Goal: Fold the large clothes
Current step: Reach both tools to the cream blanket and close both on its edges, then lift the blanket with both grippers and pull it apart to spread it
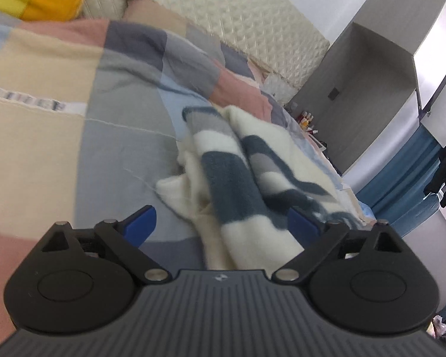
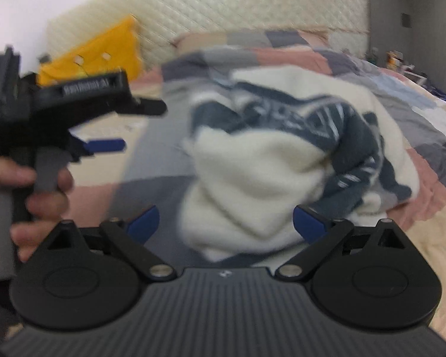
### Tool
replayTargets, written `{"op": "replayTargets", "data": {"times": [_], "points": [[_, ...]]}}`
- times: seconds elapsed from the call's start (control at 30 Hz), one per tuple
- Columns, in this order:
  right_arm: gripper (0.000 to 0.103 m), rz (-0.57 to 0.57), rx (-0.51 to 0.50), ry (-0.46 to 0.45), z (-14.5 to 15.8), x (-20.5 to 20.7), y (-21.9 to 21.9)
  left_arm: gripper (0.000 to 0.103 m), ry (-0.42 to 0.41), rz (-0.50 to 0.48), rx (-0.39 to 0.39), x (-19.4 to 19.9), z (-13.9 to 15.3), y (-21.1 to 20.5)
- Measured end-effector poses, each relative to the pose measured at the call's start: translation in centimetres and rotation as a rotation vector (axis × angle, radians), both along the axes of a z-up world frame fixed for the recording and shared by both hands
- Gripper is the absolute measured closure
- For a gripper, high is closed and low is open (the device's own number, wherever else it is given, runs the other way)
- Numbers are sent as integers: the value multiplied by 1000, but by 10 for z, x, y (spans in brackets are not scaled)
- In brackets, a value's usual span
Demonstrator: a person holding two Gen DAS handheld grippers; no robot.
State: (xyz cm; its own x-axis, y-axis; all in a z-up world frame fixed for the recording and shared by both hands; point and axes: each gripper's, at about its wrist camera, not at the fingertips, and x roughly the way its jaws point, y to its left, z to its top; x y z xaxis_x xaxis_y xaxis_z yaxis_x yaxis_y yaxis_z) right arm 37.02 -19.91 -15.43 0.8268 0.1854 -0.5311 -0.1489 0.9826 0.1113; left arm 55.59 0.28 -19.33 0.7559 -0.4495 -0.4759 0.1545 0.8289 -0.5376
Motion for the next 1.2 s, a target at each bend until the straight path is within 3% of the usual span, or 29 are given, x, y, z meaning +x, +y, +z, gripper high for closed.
{"op": "replayTargets", "data": {"times": [0.13, 0.3, 0.47, 0.5, 0.57, 0.63, 0.73, 0.83, 1.0, 1.2], "points": [[5, -101, -29, 48, -27, 18, -8, 6, 34, -29, -46, 42, -34, -9], [0, -100, -45, 49, -39, 28, -2, 8, 73, -58, -198, 80, -66, -15], [0, -66, 102, 95, -46, 52, -1, 25, 113, -45, -286, 116, -74, -21], [2, -65, 97, 88, -47, 55, 1, 33, 118, -38, -281, 121, -71, -22], [17, -64, 105, 81, -45, 59, 3, 49, 130, -22, -265, 131, -66, -24], [41, -89, 102, 70, -41, 59, 0, 61, 135, -10, -254, 134, -59, -24], [60, -100, 176, 75, -32, 55, -14, 72, 128, 6, -224, 130, -44, -25], [70, -102, 218, 60, -18, 45, -26, 77, 107, 30, -221, 115, -28, -20], [75, -92, 280, 1, 15, 25, -46, 80, 70, 127, -269, 89, 7, 8], [78, -68, 326, -93, 69, -7, -67, 81, -12, 208, -305, 42, 71, 53]]}}
